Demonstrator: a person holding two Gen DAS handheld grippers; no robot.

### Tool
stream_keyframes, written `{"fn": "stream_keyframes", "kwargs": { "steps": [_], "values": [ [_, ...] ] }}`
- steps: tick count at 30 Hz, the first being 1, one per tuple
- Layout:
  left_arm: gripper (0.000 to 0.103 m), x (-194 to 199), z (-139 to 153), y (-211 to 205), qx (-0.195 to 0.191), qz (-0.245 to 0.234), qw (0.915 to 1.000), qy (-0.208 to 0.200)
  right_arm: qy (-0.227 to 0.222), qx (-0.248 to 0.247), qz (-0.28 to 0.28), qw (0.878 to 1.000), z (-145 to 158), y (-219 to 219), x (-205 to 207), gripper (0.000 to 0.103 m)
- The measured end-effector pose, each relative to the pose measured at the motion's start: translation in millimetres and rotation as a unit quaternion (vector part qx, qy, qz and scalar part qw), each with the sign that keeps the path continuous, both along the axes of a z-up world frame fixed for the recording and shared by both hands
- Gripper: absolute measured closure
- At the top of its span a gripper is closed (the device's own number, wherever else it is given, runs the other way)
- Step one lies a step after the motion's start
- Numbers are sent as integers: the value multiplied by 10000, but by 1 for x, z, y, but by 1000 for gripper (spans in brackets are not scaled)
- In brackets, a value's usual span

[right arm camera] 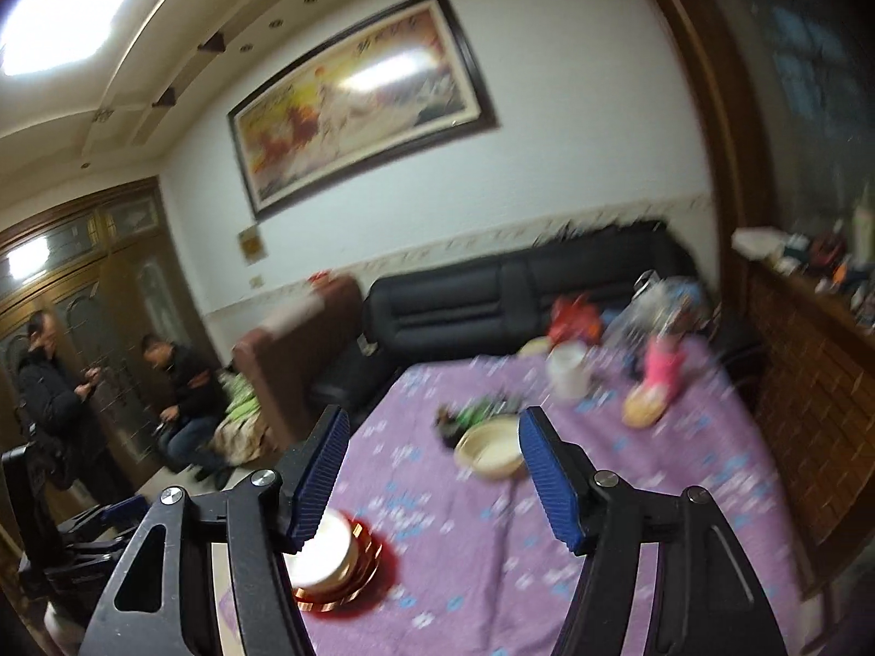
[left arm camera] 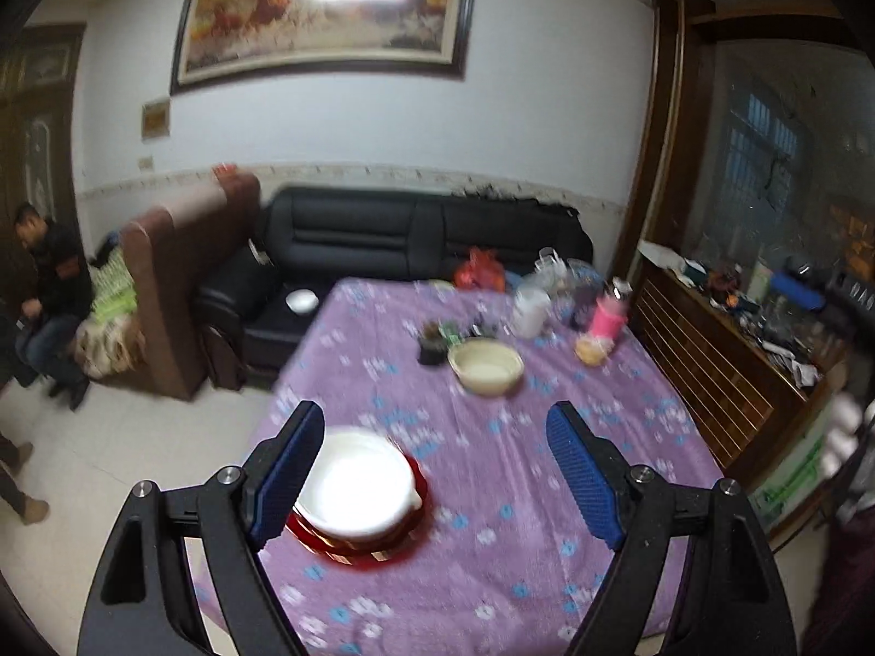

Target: Organize plates and bowls

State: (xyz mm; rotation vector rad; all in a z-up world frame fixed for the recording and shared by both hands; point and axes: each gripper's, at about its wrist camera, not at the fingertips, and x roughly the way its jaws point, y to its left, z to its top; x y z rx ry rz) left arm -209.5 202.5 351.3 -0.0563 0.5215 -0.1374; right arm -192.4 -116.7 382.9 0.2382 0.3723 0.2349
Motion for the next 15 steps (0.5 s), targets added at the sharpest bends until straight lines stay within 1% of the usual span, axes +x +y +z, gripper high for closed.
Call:
{"fn": "stream_keyframes", "kwargs": {
  "steps": [2,3,4,5,6,9,11,12,13,14,15],
  "values": [
    [17,4,28,-1,355,238,9990,-114,-183,-235,-376,9988,46,-10,1,32],
    [17,7,40,-1,516,367,9979,-156,-348,-494,-746,9954,74,-15,1,30],
    [17,9,50,-1,639,460,9967,-202,-487,-663,-1068,9909,95,-20,2,28],
    [17,11,62,0,752,533,9954,-257,-593,-746,-1271,9873,111,-23,2,27],
    [16,12,73,1,854,589,9941,-319,-747,-870,-1563,9810,134,-28,3,26],
    [13,20,98,5,1046,731,9907,-469,-981,-1143,-2111,9658,175,-34,8,19],
    [12,29,107,10,1147,949,9875,-516,-1122,-1461,-2553,9492,198,-34,17,17],
    [11,32,107,13,1189,1021,9864,-505,-1190,-1671,-2832,9369,207,-34,22,15],
    [11,37,105,14,1229,1047,9858,-470,-1220,-1791,-2941,9309,210,-32,26,14],
    [11,41,100,15,1243,1026,9861,-414,-1242,-1875,-2982,9276,211,-31,29,14],
    [11,45,93,18,1208,989,9871,-352,-1237,-1904,-2964,9277,208,-31,35,13]
  ]
}}
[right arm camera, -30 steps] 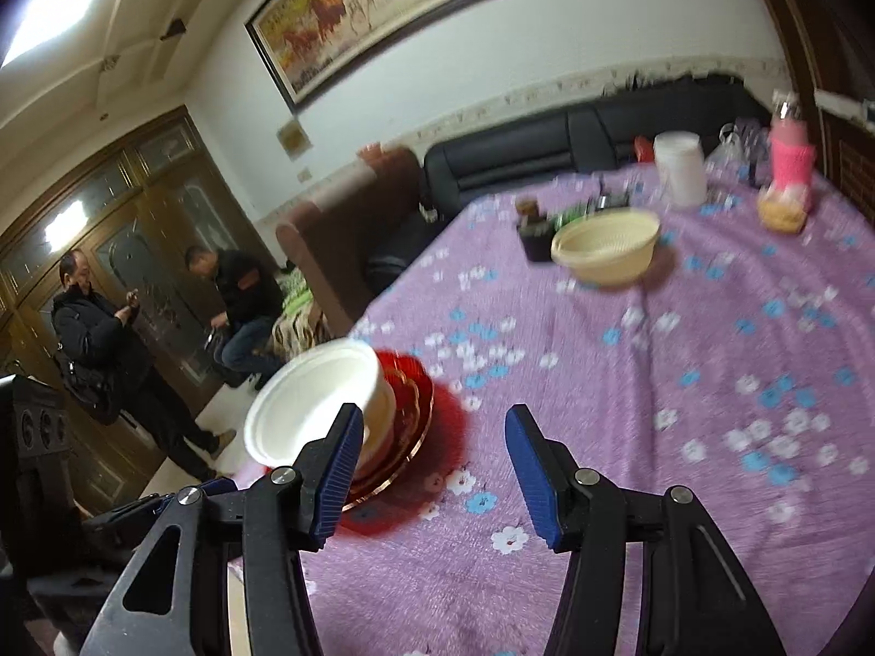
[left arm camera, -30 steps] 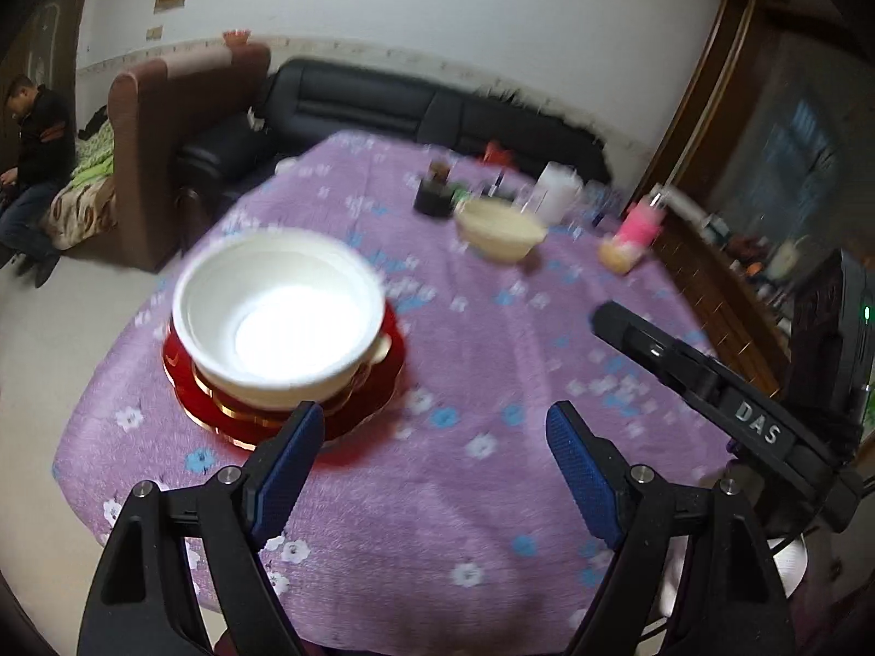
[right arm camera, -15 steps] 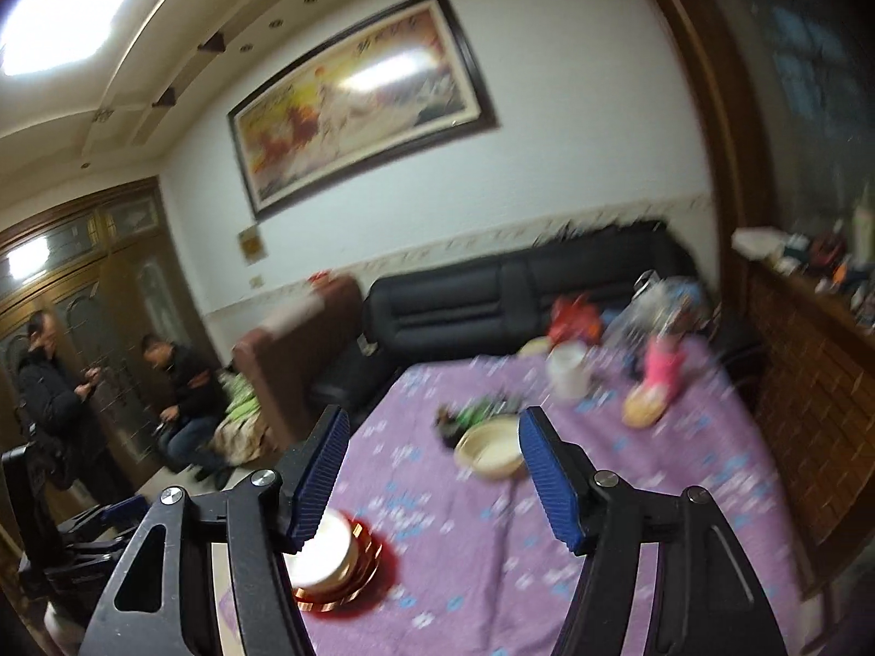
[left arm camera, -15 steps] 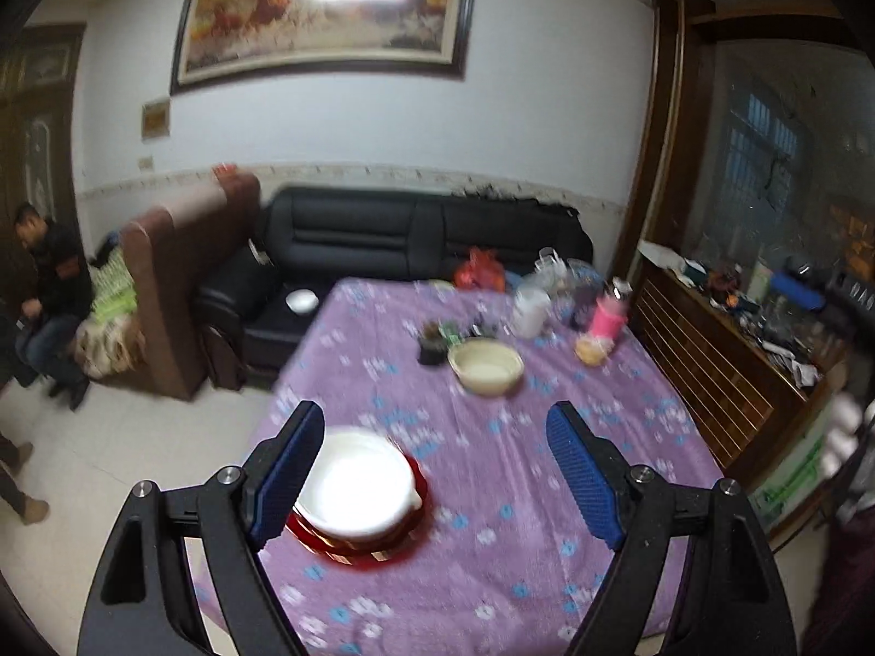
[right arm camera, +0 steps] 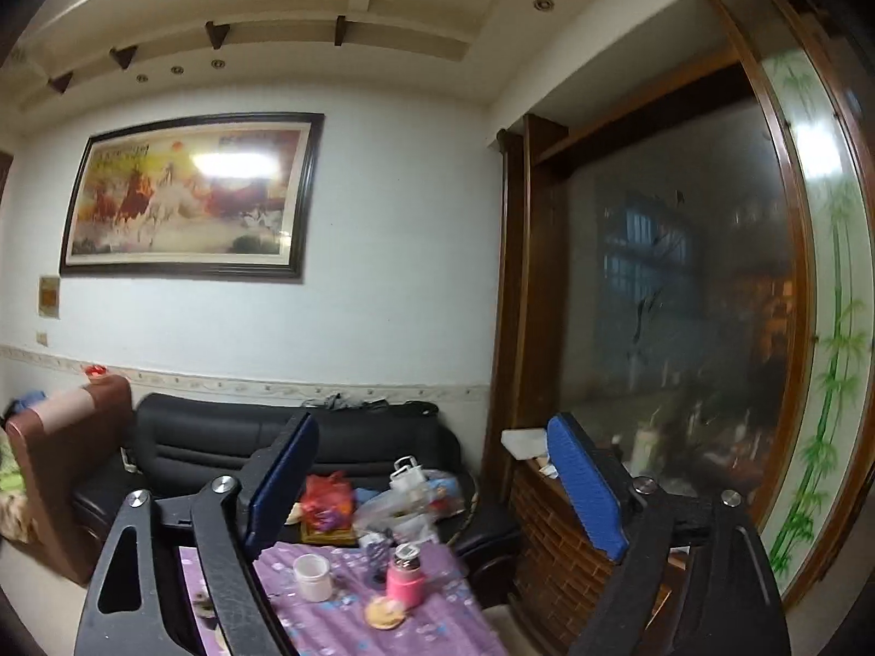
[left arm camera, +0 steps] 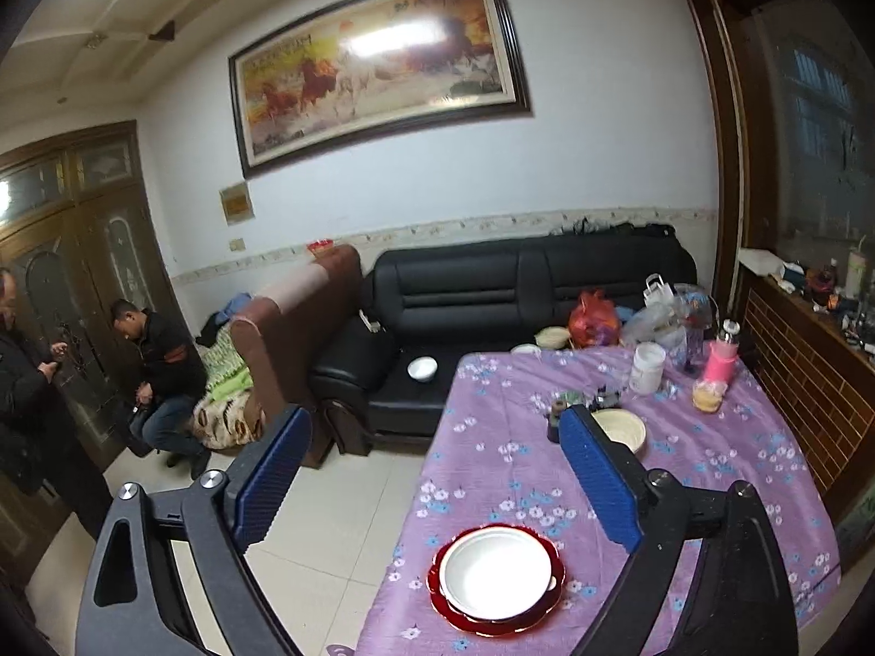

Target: Organize plates and bowls

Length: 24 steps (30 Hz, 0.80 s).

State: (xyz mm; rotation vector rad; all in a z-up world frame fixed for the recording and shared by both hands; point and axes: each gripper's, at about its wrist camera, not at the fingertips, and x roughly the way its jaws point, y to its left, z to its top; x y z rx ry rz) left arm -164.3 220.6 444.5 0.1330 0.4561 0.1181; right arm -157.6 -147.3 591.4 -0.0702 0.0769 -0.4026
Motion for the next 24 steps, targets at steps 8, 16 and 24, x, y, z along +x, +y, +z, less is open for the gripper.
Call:
{"fn": "stream_keyframes", "kwargs": {
  "steps": [8,16,24],
  "values": [
    [10,47,-85,-8,-158,-175,9976,651,747,492,674,9937,-88,-8,86,12],
    [11,102,-185,-21,-1740,-752,9671,1699,2017,1130,1147,9661,-232,-23,173,13],
    [11,166,-256,-66,-2138,-909,9425,2405,3300,1962,1519,9108,-395,-21,235,39]
  ]
}}
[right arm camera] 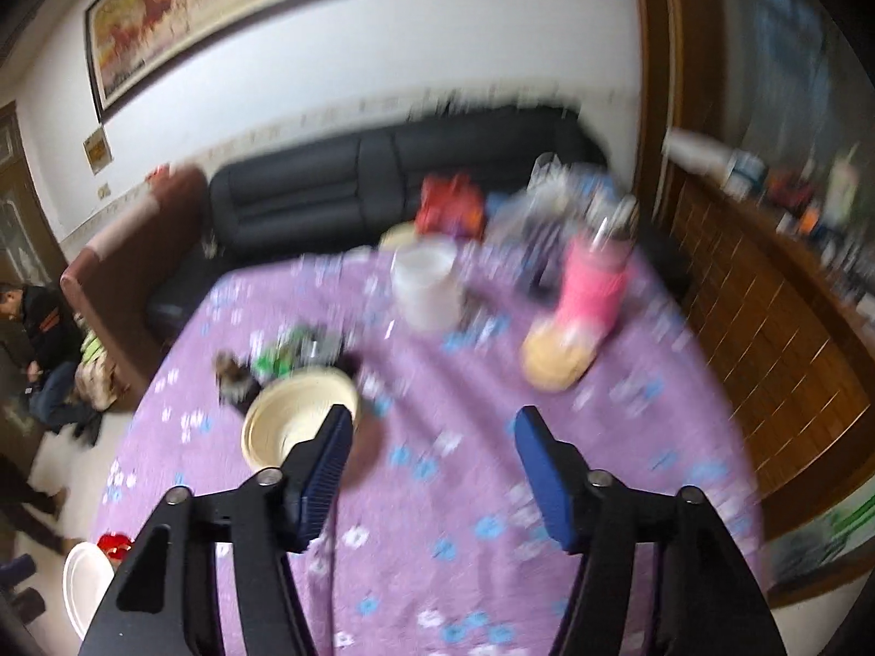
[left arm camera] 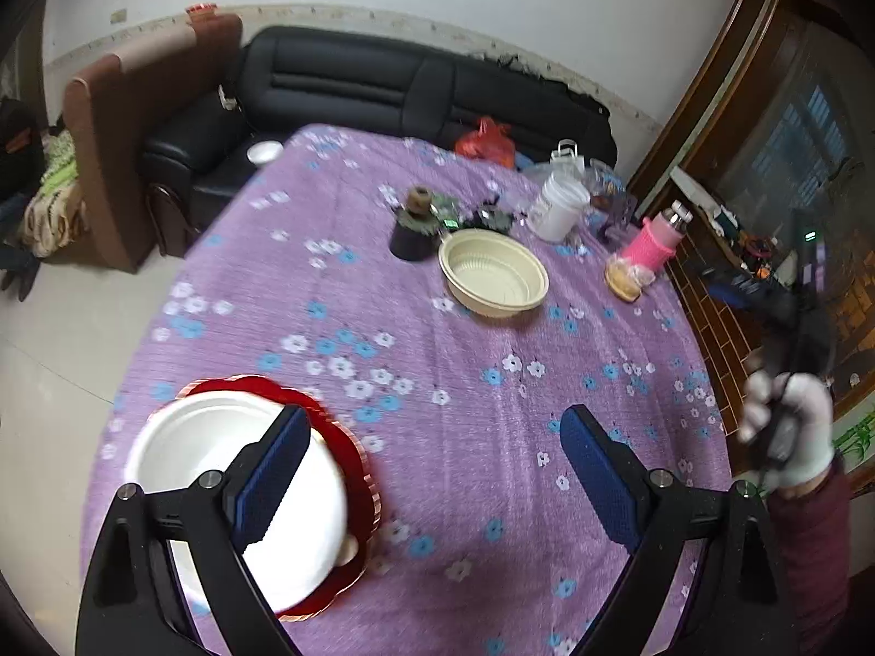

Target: Organize plates and bowls

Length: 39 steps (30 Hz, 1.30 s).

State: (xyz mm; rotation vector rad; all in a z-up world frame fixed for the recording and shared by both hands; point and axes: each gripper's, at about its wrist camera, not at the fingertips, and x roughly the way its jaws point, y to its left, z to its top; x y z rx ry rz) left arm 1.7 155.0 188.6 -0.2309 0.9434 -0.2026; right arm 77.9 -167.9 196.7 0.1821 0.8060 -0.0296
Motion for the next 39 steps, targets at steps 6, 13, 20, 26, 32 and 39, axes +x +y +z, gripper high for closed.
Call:
{"fn": "stream_keyframes", "kwargs": {
  "steps": [6,13,20,26,32,39],
  "values": [
    [11,57,-30,-21,-41,-27,9990,436,689,707,141,9950,-84,16,42,41],
    [25,140,-57,-24,193,237,9961,832,845,1245,254,9883,-117,37,83,40],
    [39,183,-94,-19,-458,489,9907,1187,1121,1443,239,9829,-147,56,120,46],
    [39,188,-117,-22,-515,516,9866,1459,1429,2084,59,9675,-172,53,126,88],
    [39,180,-119,-18,-566,535,9863,1453,1510,2213,439,9624,-158,50,101,93],
    [38,152,-125,-40,-691,152,9835,1664,2111,2242,957,9466,-154,41,48,93]
  ]
}}
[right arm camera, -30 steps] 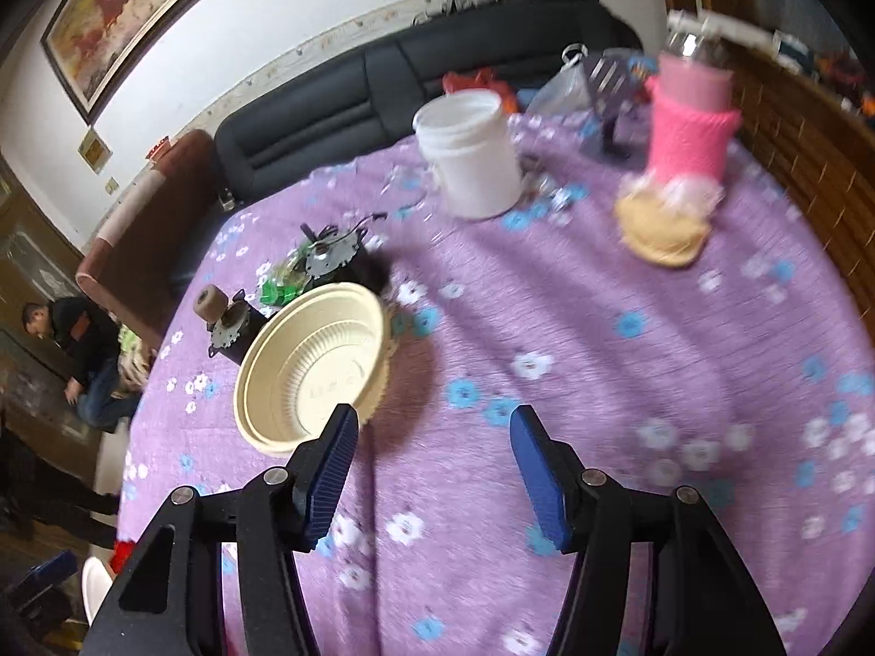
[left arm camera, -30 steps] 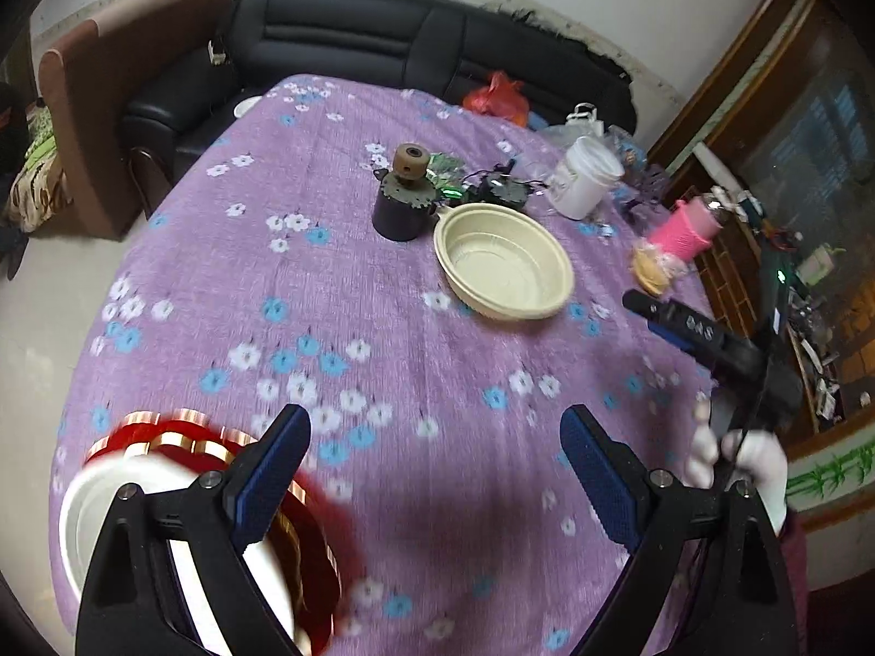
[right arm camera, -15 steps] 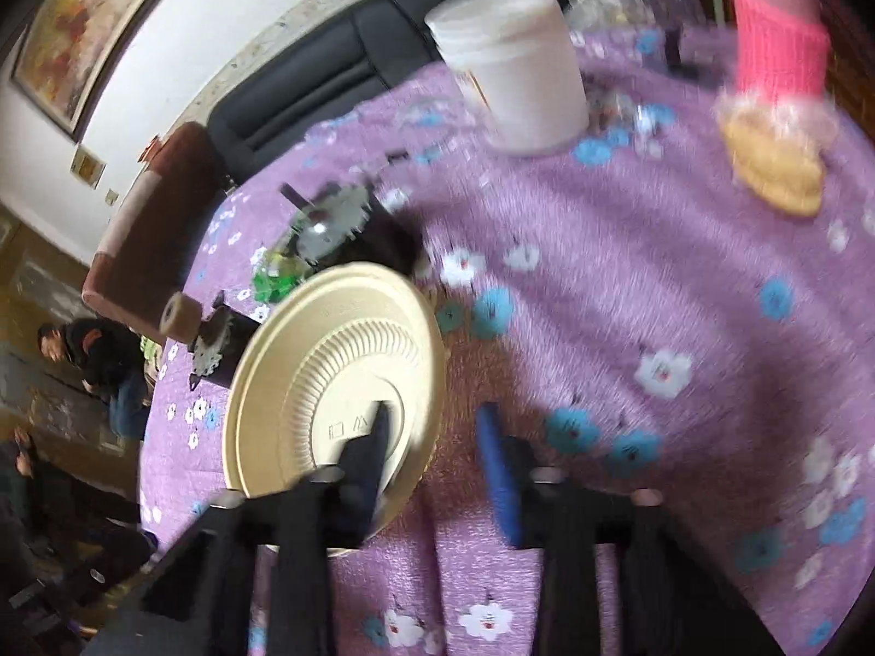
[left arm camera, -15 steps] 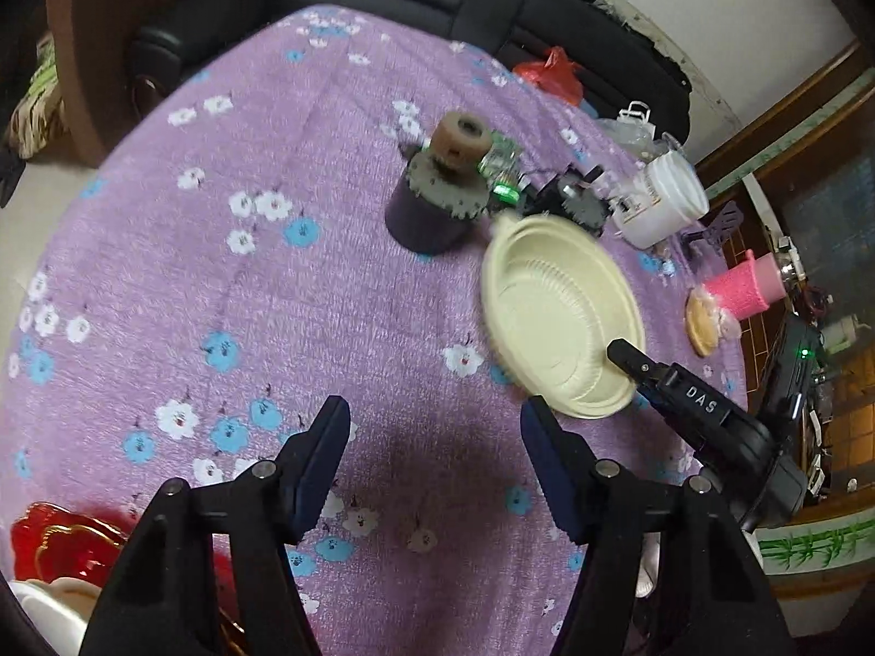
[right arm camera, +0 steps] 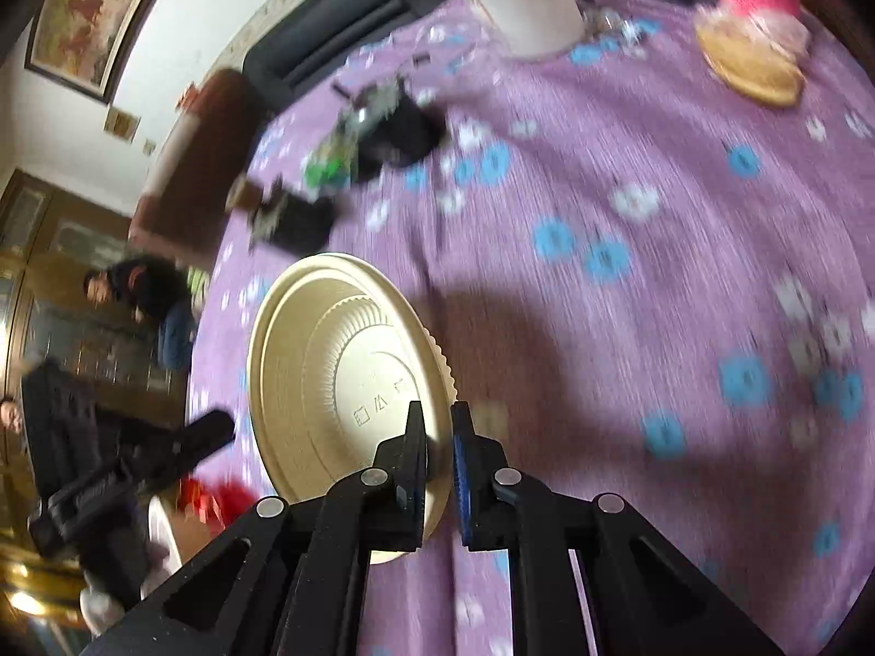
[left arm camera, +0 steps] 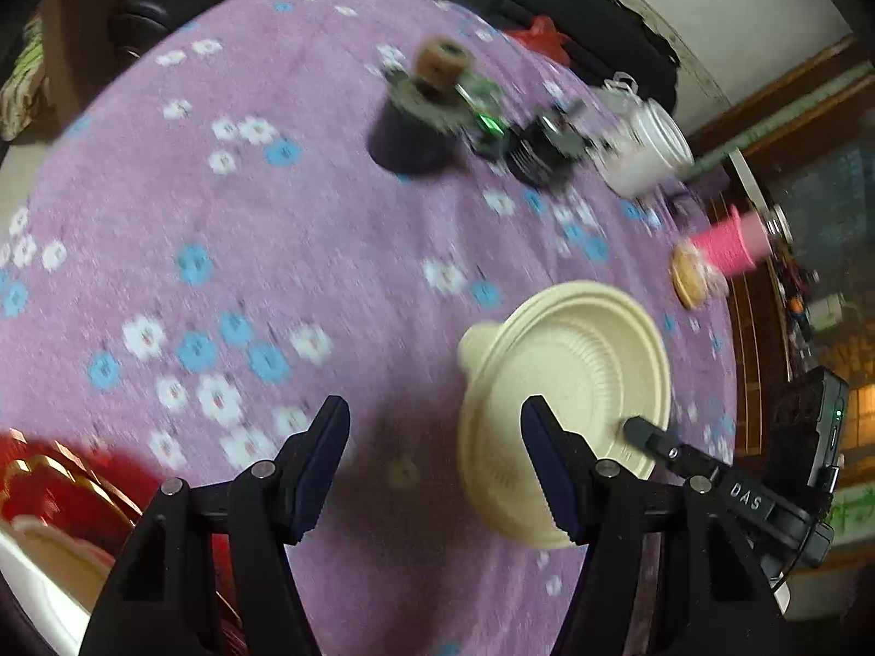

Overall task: Organize plates and bowls
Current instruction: 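Move the right gripper to the small beige bowl and grip its rim, then carry the small beige bowl with the right gripper to the stack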

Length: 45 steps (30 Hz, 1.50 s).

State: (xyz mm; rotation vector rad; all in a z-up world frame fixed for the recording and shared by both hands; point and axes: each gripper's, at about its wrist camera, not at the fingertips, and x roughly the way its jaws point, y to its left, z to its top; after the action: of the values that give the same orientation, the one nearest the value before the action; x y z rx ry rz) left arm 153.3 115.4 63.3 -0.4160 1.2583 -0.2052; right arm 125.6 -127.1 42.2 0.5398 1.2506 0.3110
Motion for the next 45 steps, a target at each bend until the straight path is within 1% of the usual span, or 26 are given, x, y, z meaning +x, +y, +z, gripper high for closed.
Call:
{"fn": "stream_keyframes", "kwargs": {
  "steps": [4,8,11,14,15,16,17,18,20,23,28,30,34,35,36,38,40,41,42,43,44,45],
  "values": [
    [38,-28,-8,-25,-62,-379,9992,74,225,-2,171,9996,-5,-12,-38,94],
    [36,-50,-23,-47,-110,-624,9979,92,303,-97,236,9992,-11,-23,-71,94],
    [36,-64,-38,-66,-3,-721,9973,121,201,-175,217,9994,-13,-30,-89,94],
    [36,-76,-48,-83,-9,-878,9959,196,39,-177,121,9998,-12,-38,-98,94],
    [37,-80,-49,-87,14,-942,9954,176,-19,-177,93,9998,-12,-40,-100,93],
    [41,-84,-49,-91,69,-1002,9948,136,-87,-177,77,9998,-12,-41,-102,92],
    [56,-88,-48,-96,142,-1062,9942,72,-137,-185,63,9997,-11,-41,-105,91],
    [61,-92,-47,-98,210,-1085,9939,51,-230,-195,35,9995,-10,-41,-108,89],
    [63,-96,-46,-99,232,-1034,9944,20,-366,-306,9,9989,-8,-41,-113,88],
    [63,-102,-44,-98,192,-961,9952,-18,-648,-438,3,9969,-4,-40,-123,86],
    [62,-114,-38,-94,247,-827,9961,-198,-902,-775,44,9929,-4,-35,-136,80],
    [59,-119,-39,-93,255,-824,9960,-216,-986,-831,31,9916,-3,-33,-141,80],
    [57,-126,-45,-96,204,-856,9960,-122,-1156,-768,-51,9903,1,-33,-150,80],
    [55,-129,-46,-96,201,-848,9961,-144,-1221,-776,-78,9894,2,-32,-153,80],
    [50,-132,-46,-96,180,-833,9962,-172,-1293,-800,-102,9883,4,-32,-157,79],
    [47,-137,-46,-95,118,-794,9965,-233,-1394,-858,-135,9864,7,-32,-164,76],
    [47,-140,-47,-97,116,-844,9960,-279,-1488,-941,-181,9842,7,-32,-170,72],
    [50,-141,-46,-99,158,-901,9953,-315,-1514,-995,-192,9833,7,-31,-172,72],
    [68,-144,-45,-100,242,-950,9944,-404,-1532,-1038,-210,9825,6,-32,-174,72],
    [80,-145,-44,-100,301,-965,9937,-478,-1537,-1061,-224,9821,4,-32,-176,72],
    [82,-147,-42,-100,343,-963,9934,-519,-1535,-1083,-214,9820,1,-31,-177,71],
    [83,-148,-41,-97,275,-926,9938,-547,-1526,-1131,-212,9816,0,-31,-179,71]
  ]
}}
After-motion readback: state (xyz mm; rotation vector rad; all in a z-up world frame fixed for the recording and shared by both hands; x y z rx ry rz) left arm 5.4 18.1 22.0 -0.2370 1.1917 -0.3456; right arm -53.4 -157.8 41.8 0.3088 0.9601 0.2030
